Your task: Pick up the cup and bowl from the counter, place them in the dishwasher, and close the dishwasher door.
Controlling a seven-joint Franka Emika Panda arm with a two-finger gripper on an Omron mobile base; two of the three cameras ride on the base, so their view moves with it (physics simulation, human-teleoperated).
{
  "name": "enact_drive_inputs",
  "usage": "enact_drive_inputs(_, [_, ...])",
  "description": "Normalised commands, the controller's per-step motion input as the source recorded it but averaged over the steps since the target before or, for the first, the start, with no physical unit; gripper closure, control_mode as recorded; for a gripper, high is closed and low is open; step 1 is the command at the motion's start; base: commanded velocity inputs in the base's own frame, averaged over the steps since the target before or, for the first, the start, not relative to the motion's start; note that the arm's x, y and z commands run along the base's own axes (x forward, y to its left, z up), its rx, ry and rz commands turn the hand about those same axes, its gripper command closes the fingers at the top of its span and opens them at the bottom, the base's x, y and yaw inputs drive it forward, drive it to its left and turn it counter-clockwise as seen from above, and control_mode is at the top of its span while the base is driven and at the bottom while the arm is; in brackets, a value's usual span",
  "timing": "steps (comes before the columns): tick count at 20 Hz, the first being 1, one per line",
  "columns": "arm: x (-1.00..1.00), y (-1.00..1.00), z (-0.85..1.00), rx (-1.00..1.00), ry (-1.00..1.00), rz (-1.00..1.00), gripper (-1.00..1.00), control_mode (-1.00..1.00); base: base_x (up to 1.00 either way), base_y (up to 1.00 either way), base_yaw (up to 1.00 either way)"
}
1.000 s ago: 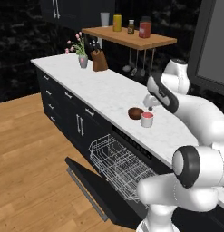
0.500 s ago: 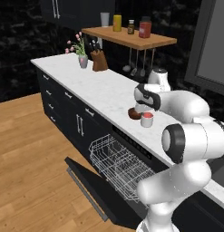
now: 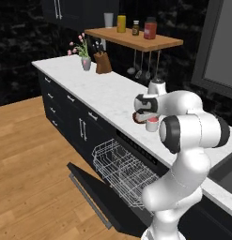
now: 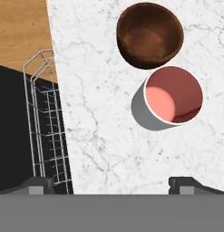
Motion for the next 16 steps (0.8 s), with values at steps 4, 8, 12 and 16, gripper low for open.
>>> enact_drive_inputs(4, [0.4,0.0,-0.31,0.0,0.0,0.0,-1.0,-1.0,0.0,0.0,0.0])
enact_drive_inputs(8, [0.41,-0.02,-0.23,0.0,0.0,0.0,-1.0,-1.0,0.0,0.0,0.0])
enact_drive_inputs(12, [0.36,-0.11,-0.16,0.0,0.0,0.0,-1.0,-1.0,0.0,0.0,0.0])
enact_drive_inputs(16, [0.27,-0.14,-0.16,0.0,0.0,0.0,-1.0,-1.0,0.0,0.0,0.0])
